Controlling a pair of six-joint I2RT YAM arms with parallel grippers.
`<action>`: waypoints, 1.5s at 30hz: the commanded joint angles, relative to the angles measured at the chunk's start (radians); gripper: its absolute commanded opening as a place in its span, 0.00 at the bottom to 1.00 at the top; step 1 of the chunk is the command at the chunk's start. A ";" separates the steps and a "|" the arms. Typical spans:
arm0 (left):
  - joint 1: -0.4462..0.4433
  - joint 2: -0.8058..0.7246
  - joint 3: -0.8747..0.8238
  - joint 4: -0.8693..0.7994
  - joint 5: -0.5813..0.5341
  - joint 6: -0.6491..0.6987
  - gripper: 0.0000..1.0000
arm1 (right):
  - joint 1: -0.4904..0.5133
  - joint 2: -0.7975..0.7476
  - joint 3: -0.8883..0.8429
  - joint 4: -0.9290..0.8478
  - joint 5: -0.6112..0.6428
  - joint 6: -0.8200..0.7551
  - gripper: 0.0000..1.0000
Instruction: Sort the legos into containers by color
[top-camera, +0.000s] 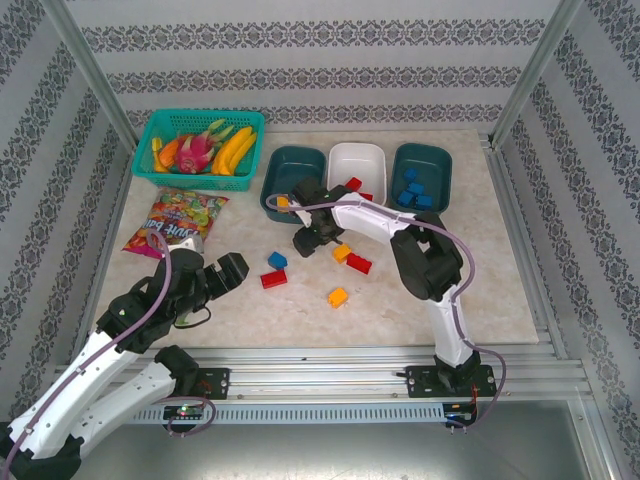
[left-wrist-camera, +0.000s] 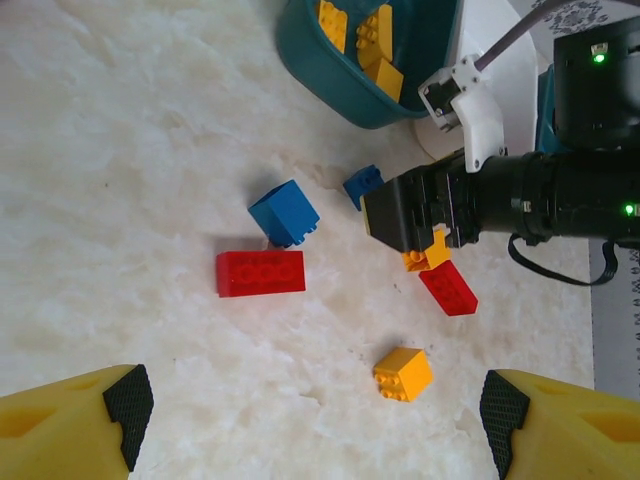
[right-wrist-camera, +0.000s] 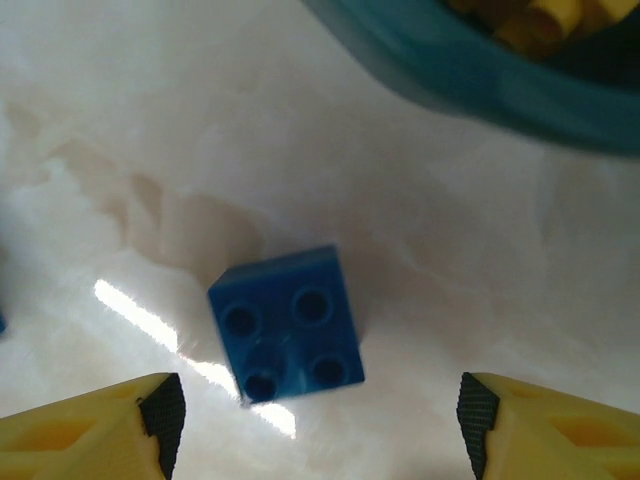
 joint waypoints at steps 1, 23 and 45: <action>0.006 0.000 0.025 -0.040 -0.025 -0.010 0.87 | -0.009 0.049 0.046 -0.030 -0.012 -0.032 0.71; 0.006 0.116 0.090 0.027 0.036 0.074 0.87 | 0.005 0.010 0.067 -0.046 -0.061 -0.003 0.27; -0.029 1.081 0.853 0.341 0.387 0.310 0.86 | -0.586 -0.151 0.201 -0.091 0.094 0.298 0.24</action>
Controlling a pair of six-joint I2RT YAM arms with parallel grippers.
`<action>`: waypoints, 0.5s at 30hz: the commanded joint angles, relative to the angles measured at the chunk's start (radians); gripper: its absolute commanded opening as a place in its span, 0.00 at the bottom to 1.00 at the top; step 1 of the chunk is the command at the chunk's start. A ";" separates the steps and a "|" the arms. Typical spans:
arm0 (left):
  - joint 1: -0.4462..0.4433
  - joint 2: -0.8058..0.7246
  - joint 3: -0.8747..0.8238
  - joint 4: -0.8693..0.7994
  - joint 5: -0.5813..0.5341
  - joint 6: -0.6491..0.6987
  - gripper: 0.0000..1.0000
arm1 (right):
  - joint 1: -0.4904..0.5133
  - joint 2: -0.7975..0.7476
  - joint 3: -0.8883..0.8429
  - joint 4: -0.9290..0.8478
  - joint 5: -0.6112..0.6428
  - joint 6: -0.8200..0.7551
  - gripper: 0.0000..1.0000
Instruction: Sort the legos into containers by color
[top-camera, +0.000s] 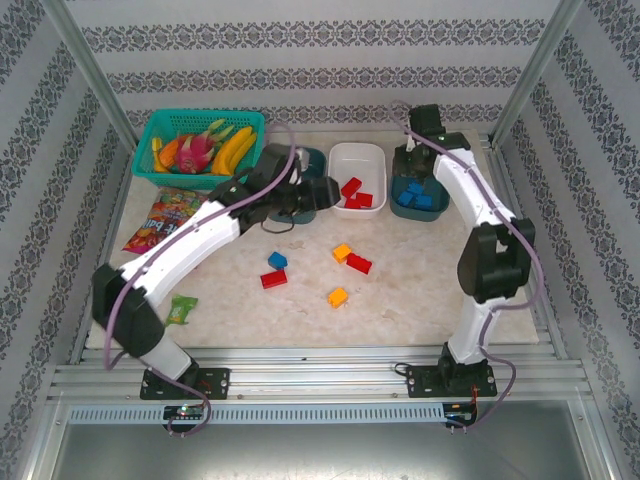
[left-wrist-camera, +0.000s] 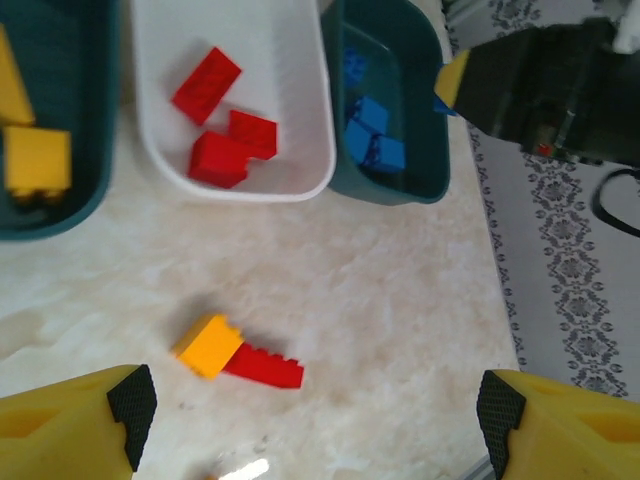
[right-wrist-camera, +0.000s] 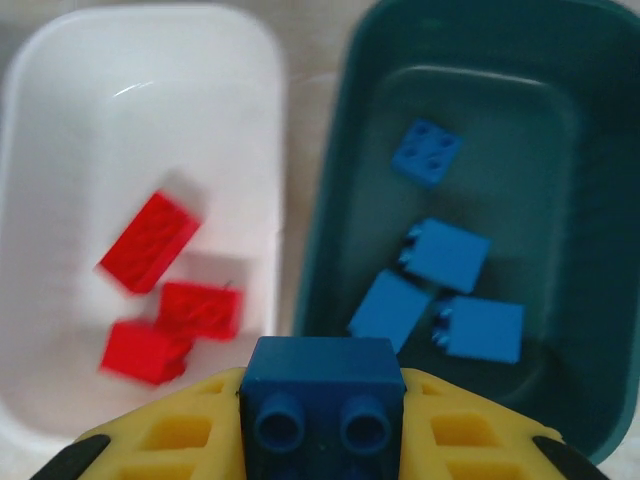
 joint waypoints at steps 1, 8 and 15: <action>-0.016 0.104 0.129 0.059 0.080 0.048 0.86 | -0.055 0.129 0.137 -0.066 0.057 0.100 0.25; -0.024 0.334 0.374 0.011 0.133 0.083 0.85 | -0.128 0.433 0.490 -0.188 0.083 0.207 0.27; -0.030 0.465 0.529 -0.013 0.159 0.091 0.84 | -0.160 0.608 0.667 -0.260 0.067 0.303 0.29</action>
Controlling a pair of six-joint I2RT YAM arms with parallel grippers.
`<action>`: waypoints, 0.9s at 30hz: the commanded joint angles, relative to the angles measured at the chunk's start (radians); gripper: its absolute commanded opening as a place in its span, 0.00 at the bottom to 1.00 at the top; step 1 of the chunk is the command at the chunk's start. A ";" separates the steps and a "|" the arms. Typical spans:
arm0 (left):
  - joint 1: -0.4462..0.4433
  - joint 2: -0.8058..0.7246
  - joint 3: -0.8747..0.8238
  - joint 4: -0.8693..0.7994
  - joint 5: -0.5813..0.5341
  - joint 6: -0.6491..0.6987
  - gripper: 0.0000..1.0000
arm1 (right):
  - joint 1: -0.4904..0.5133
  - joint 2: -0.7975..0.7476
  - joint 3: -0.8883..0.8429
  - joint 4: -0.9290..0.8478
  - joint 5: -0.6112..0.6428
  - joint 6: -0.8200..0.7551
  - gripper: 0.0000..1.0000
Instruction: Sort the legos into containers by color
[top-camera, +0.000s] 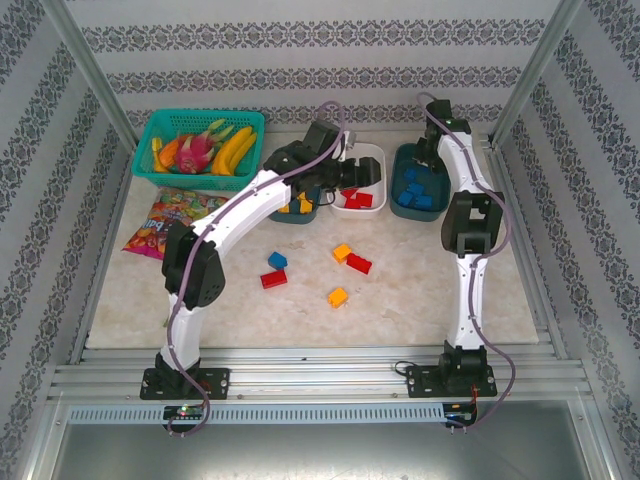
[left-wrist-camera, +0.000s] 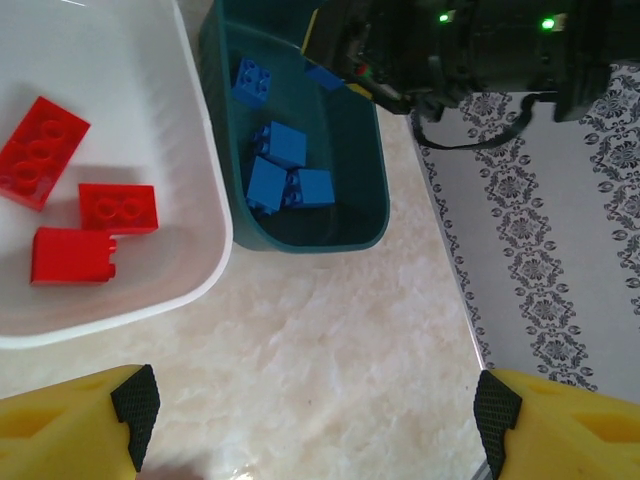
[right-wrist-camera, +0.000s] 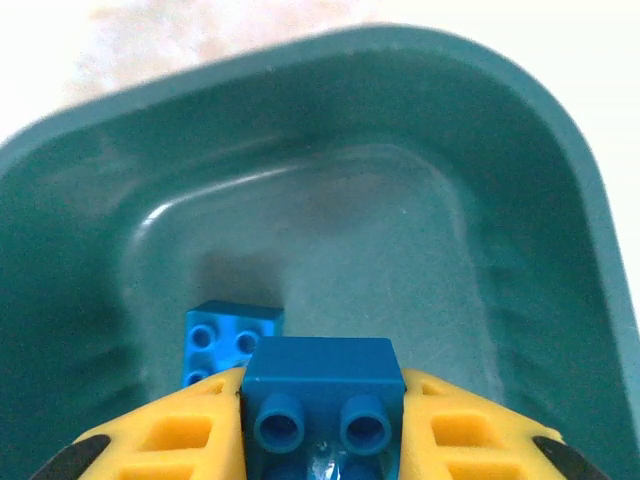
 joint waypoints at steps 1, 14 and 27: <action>-0.015 0.032 0.080 -0.029 0.032 0.033 0.84 | -0.007 0.036 0.049 -0.056 -0.008 0.068 0.31; -0.018 0.029 0.100 -0.093 0.029 0.047 0.84 | 0.008 -0.030 0.063 -0.065 -0.051 0.058 0.62; -0.075 -0.252 -0.363 -0.224 -0.046 0.296 0.82 | 0.187 -0.787 -0.679 0.322 -0.160 0.025 0.66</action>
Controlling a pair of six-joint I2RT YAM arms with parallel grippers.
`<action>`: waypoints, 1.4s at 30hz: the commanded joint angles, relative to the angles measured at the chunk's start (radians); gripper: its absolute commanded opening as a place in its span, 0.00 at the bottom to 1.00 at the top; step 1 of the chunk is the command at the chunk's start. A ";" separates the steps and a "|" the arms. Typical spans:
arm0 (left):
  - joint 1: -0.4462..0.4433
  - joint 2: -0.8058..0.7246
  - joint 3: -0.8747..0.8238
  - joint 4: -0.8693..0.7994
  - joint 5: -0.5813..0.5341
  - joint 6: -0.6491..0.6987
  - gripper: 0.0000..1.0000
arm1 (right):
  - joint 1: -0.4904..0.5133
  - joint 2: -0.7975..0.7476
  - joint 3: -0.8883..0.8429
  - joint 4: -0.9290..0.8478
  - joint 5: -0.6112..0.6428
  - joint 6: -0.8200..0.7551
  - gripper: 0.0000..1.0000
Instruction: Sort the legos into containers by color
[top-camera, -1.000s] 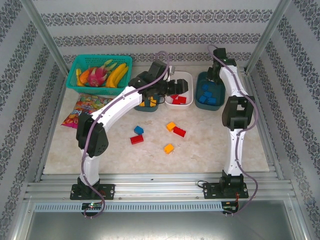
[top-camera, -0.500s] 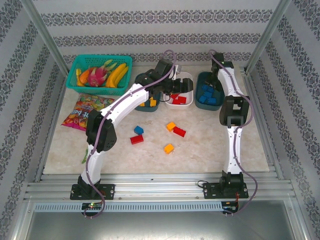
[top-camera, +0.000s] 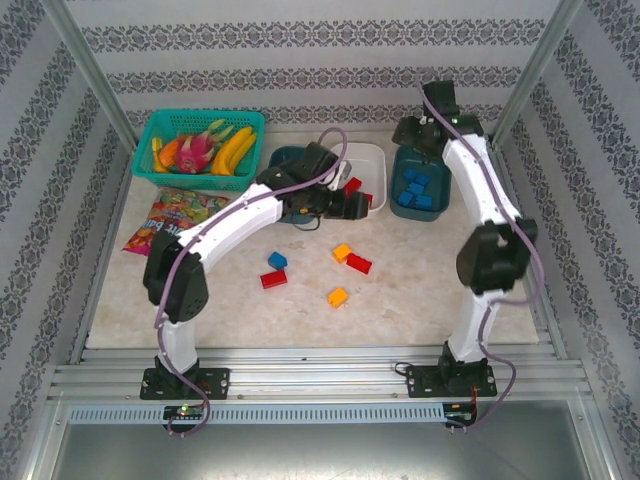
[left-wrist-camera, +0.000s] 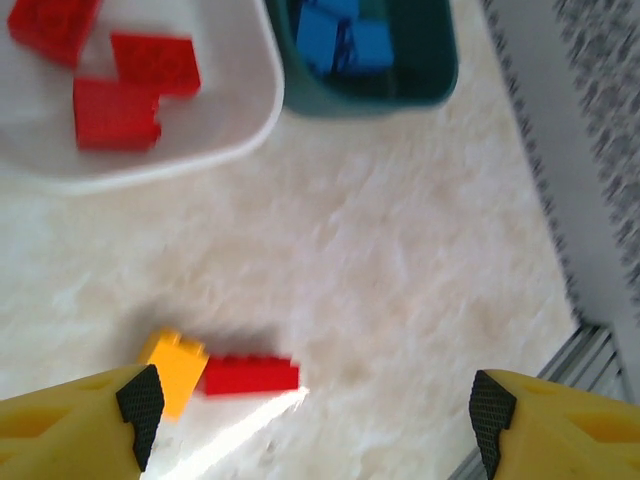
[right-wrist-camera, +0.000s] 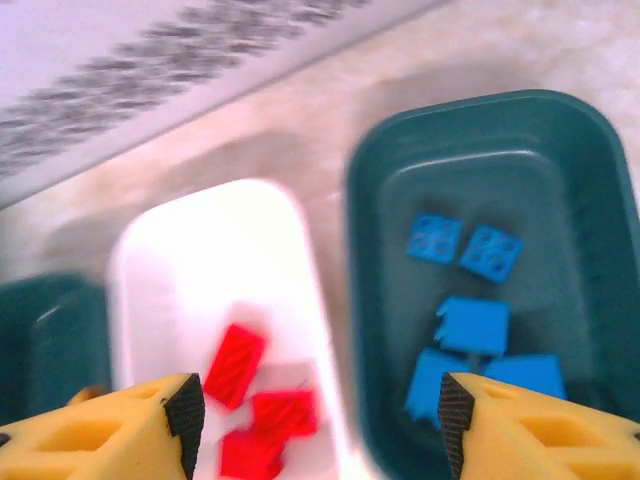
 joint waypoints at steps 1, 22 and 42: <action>-0.044 -0.081 -0.116 -0.086 -0.046 0.146 0.82 | 0.054 -0.213 -0.272 0.142 -0.067 0.015 0.67; -0.283 0.057 -0.298 -0.110 -0.264 0.299 0.82 | 0.163 -1.241 -1.245 -0.166 -0.292 0.413 0.84; -0.270 0.078 -0.232 -0.124 -0.371 0.185 0.39 | 0.162 -1.216 -1.216 0.015 -0.398 0.386 0.80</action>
